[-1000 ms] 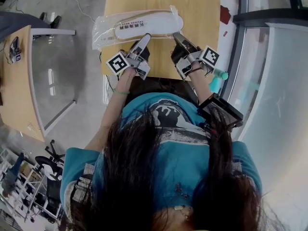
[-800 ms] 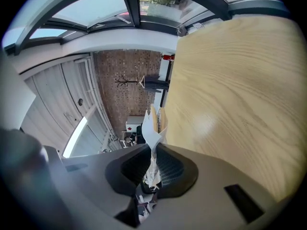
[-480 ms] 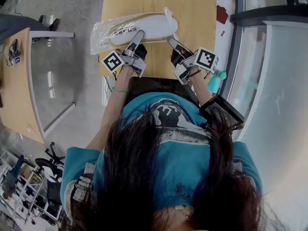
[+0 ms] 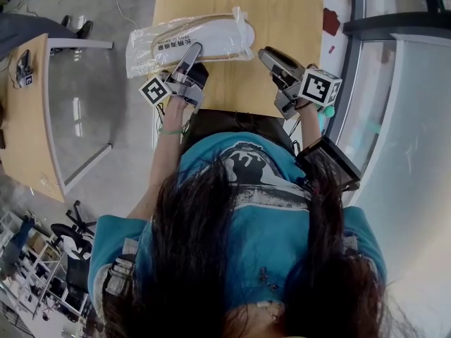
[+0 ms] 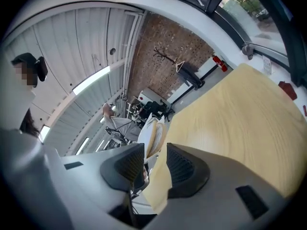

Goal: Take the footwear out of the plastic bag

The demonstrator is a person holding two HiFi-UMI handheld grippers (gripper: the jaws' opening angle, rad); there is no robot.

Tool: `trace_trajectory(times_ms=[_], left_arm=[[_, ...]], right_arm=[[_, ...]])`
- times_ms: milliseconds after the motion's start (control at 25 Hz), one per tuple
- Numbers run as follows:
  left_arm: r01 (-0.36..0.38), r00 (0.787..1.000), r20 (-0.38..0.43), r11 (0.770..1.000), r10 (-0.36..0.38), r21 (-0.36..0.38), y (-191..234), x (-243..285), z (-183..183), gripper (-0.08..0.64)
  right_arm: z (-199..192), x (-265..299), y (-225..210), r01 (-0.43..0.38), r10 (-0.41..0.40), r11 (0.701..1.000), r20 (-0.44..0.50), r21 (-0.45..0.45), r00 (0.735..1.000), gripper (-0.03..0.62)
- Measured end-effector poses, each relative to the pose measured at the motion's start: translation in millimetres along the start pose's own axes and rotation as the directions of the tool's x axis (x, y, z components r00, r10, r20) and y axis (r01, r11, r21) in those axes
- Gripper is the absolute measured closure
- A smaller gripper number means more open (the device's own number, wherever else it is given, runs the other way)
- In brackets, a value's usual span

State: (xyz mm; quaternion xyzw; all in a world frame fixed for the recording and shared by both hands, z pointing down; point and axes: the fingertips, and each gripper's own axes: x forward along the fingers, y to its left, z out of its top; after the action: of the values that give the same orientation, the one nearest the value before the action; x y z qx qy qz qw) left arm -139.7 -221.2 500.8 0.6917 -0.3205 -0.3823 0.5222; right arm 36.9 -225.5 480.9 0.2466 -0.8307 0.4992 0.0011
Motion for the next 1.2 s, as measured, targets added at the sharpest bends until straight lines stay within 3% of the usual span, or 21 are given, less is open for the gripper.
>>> trace_trajectory(times_ms=[240, 480, 720, 920, 1040, 1200], left_arm=[[0.139, 0.99, -0.023, 0.99, -0.14, -0.037, -24.5, 3.7, -5.3, 0.459], [0.171, 0.984, -0.043, 0.982, -0.175, -0.086, -28.3, 4.6, -12.3, 0.46], [0.165, 0.982, -0.072, 0.981, -0.173, -0.105, -25.3, 7.3, -18.9, 0.46], [0.133, 0.987, -0.08, 0.988, -0.139, -0.076, -23.5, 6.0, -21.0, 0.457], [0.115, 0.99, -0.07, 0.992, -0.118, -0.051, -17.4, 8.9, -21.7, 0.445], [0.07, 0.994, -0.083, 0.997, -0.071, -0.008, -4.9, 14.9, -23.0, 0.43]], right_arm=[[20.7, 5.4, 38.6, -0.169, 0.169, 0.985, 0.026, -0.017, 0.985, 0.417], [19.0, 9.2, 35.2, -0.113, 0.113, 0.992, -0.007, -0.057, 0.994, 0.405], [20.4, 10.8, 47.3, -0.209, 0.21, 0.978, 0.014, -0.021, 0.978, 0.403], [15.5, 11.7, 41.0, -0.138, 0.137, 0.989, -0.017, -0.055, 0.99, 0.417], [18.5, 13.9, 35.6, -0.127, 0.127, 0.992, -0.013, -0.026, 0.992, 0.475], [17.1, 11.1, 17.2, -0.057, 0.057, 0.998, -0.022, 0.003, 0.998, 0.486]])
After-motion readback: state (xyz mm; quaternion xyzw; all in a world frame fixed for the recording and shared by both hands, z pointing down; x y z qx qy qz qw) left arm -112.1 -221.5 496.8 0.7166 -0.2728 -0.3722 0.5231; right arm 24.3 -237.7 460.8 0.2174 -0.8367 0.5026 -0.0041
